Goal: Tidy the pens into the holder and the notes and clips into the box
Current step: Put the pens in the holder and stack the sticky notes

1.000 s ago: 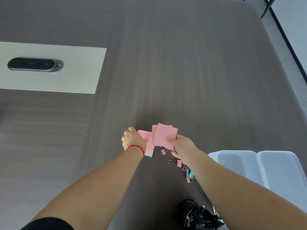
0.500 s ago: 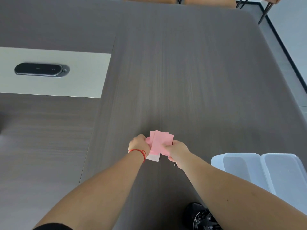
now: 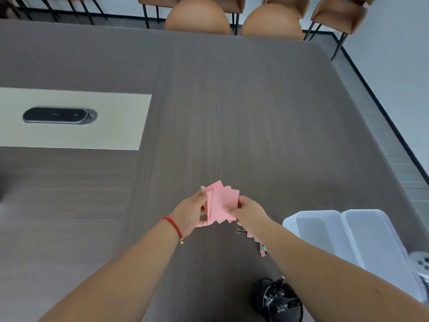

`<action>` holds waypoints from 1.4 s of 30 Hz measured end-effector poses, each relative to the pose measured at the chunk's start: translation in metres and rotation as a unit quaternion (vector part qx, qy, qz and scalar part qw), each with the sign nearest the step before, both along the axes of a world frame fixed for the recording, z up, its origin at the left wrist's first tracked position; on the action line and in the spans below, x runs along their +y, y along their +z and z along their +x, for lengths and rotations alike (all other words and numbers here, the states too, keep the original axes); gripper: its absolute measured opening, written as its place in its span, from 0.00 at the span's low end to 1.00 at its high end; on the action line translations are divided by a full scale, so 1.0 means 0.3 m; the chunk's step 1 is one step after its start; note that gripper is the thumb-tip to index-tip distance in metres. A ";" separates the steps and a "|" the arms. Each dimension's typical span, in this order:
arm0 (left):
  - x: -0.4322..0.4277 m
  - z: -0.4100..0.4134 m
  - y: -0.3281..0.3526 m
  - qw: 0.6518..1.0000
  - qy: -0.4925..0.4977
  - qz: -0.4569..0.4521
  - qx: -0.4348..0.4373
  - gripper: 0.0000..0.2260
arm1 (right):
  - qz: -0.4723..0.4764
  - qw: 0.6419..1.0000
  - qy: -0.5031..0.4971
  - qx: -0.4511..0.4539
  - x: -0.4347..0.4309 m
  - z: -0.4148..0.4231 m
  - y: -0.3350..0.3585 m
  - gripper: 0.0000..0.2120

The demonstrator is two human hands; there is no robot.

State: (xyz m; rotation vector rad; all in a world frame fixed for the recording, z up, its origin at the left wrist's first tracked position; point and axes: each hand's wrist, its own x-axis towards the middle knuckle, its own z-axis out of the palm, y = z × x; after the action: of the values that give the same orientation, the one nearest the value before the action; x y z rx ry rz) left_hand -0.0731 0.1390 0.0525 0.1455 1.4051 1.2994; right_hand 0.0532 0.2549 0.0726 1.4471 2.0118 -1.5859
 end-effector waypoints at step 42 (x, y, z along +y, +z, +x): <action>0.588 0.799 0.003 0.865 -0.152 -0.206 0.432 0.18 | -0.006 0.993 -0.091 -0.078 0.425 0.659 -0.182 0.16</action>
State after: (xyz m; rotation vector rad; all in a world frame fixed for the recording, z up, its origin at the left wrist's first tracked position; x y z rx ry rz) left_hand 0.1666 0.3153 0.0533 0.6956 2.2738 0.6326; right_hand 0.2510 0.3824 0.0179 1.7341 1.8269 -1.4957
